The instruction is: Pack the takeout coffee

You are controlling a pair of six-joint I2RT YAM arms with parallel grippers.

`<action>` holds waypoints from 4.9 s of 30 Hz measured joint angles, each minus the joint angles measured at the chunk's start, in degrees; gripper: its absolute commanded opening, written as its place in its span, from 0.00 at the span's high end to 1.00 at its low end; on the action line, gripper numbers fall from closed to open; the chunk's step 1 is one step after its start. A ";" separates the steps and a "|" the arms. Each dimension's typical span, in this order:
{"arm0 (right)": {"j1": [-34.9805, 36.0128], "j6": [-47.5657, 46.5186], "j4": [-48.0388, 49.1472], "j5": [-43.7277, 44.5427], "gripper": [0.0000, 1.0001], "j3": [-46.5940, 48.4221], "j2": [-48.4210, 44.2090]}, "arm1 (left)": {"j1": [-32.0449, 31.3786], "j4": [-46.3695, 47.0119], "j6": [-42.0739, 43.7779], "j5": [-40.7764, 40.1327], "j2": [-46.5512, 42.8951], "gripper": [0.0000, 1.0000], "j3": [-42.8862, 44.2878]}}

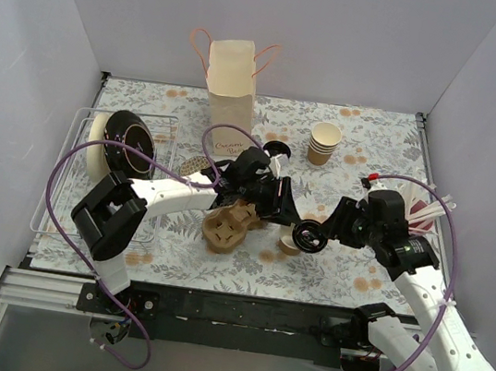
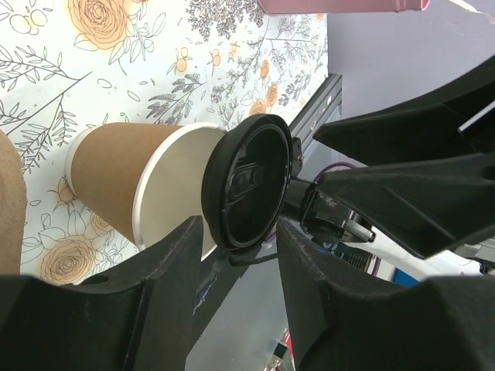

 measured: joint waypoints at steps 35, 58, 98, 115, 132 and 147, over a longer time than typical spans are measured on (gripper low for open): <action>0.00 -1.09 -0.52 2.51 0.46 -0.79 -0.15 | -3.02 -12.28 9.60 -5.44 6.75 0.70 9.92; 0.00 -43.50 10.08 -11.32 0.23 1.66 -18.58 | -3.15 -28.48 9.84 -4.72 6.73 1.00 24.76; 6.88 -99.21 -7.61 -16.02 0.38 10.69 -11.19 | 2.93 -47.25 -2.19 11.72 16.17 1.00 47.87; 9.79 -100.87 -5.62 -15.28 0.90 10.69 -7.48 | 3.21 -41.29 -7.50 14.43 12.44 0.82 40.28; 10.08 -48.41 3.10 -24.11 0.97 12.39 -4.48 | 14.19 -24.76 5.16 -5.07 -2.58 0.37 31.21; 1.07 -13.92 8.07 -44.68 0.97 11.65 14.38 | 14.69 -13.86 34.40 1.25 -30.71 0.33 -4.63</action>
